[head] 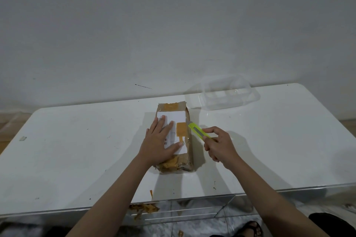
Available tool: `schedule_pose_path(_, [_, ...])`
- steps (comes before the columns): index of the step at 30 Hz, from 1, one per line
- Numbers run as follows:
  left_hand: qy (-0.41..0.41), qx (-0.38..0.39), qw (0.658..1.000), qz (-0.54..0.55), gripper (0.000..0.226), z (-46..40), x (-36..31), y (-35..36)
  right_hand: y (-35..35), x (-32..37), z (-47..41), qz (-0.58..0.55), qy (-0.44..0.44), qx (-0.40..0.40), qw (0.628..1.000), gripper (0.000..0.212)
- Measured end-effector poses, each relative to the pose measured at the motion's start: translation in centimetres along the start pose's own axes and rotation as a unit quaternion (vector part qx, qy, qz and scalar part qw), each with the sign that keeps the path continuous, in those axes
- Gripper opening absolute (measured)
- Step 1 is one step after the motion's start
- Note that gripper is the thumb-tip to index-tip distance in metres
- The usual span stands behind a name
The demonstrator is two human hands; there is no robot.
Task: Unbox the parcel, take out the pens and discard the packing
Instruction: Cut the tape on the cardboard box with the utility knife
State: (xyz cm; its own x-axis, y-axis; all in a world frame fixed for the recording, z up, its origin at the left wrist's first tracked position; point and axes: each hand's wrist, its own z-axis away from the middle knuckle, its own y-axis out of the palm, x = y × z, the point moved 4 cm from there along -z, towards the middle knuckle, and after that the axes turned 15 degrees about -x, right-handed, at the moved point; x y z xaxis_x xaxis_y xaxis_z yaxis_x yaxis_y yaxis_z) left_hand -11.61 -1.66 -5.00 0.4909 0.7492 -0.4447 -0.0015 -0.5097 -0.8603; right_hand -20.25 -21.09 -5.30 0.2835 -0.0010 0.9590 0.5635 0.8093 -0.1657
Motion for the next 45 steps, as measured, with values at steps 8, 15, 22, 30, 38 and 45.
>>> schedule_pose_path(8, [0.003, -0.002, 1.0, 0.002, 0.092, -0.1, 0.2, 0.2, -0.6, -0.5, 0.5, 0.001, 0.009, 0.022, 1.0, 0.015])
schedule_pose_path(15, [-0.014, -0.005, 1.0, 0.009, 0.093, -0.2, -0.2, 0.4, -0.3, -0.5, 0.3, -0.027, 0.017, -0.014, 0.999, 0.016])
schedule_pose_path(22, [-0.019, -0.011, 1.0, 0.013, 0.092, -0.2, -0.3, 0.5, -0.2, -0.4, -0.3, -0.023, 0.002, -0.052, 0.998, 0.016])
schedule_pose_path(30, [-0.02, -0.02, 0.999, 0.018, 0.092, -0.2, -0.4, 0.5, 0.2, 0.4, -0.5, 0.027, -0.018, -0.012, 0.999, 0.014])
schedule_pose_path(38, [-0.02, -0.021, 0.999, 0.016, 0.094, -0.3, -0.6, 0.5, -0.4, 1.3, -0.4, 0.066, -0.03, 0.038, 0.997, 0.015])
schedule_pose_path(45, [-0.017, -0.02, 1.0, 0.007, 0.091, -0.4, -0.4, 0.6, -0.9, 1.3, 0.5, 0.1, -0.037, 0.064, 0.992, 0.013])
